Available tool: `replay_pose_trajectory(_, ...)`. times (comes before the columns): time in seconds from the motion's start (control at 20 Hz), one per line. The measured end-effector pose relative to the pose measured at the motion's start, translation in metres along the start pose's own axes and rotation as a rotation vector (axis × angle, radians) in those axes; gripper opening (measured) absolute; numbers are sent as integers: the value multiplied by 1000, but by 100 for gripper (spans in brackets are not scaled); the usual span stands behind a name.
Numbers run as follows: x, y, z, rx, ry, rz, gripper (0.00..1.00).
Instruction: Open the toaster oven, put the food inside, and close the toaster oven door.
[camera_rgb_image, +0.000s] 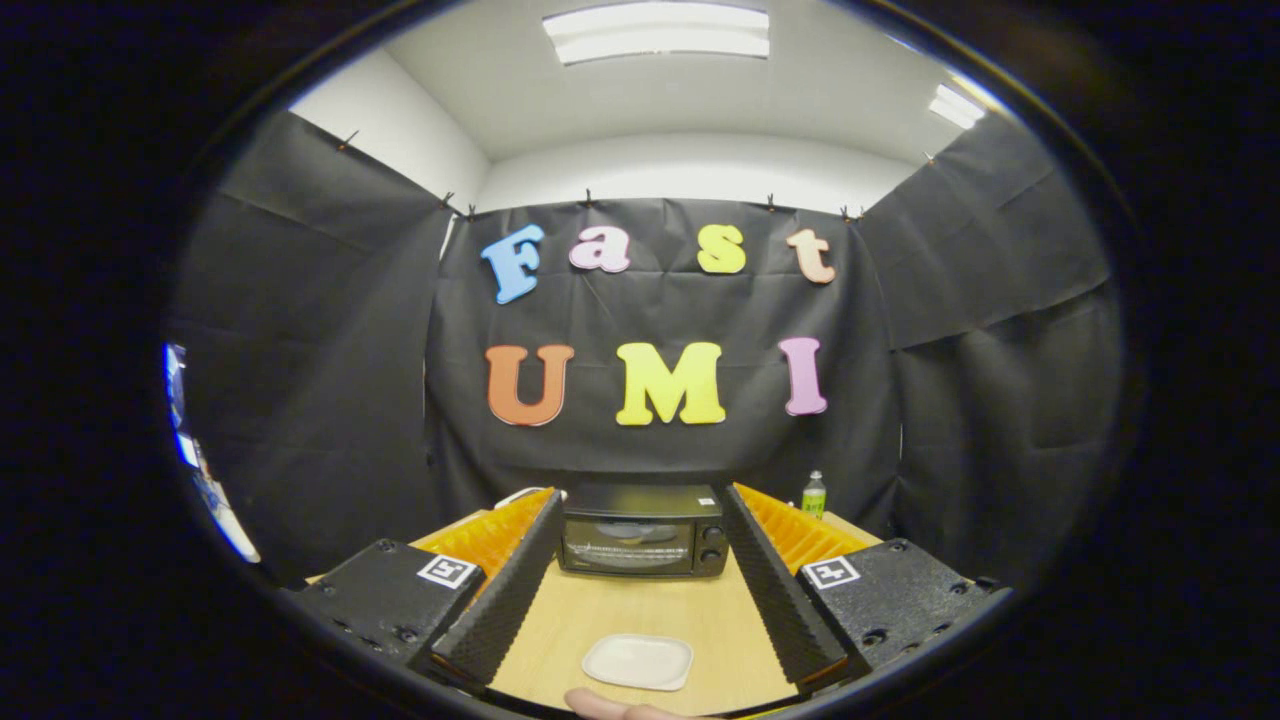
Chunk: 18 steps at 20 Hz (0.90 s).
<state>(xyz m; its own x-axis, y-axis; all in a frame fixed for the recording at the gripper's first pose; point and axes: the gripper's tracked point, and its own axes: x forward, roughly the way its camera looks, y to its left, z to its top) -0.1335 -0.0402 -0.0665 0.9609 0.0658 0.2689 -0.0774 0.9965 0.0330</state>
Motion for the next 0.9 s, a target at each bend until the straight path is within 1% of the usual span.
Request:
replay_pose_trajectory(0.2, 3, -12, -8, 3, 5, -18, 100)
replay_pose_trajectory(0.6, 9, -22, -30, 41, 57, -3, 100)
replay_pose_trajectory(0.75, 11, -34, -32, 45, 55, -33, 100)
replay_pose_trajectory(0.9, 10, -33, -34, 42, 55, -28, 100)
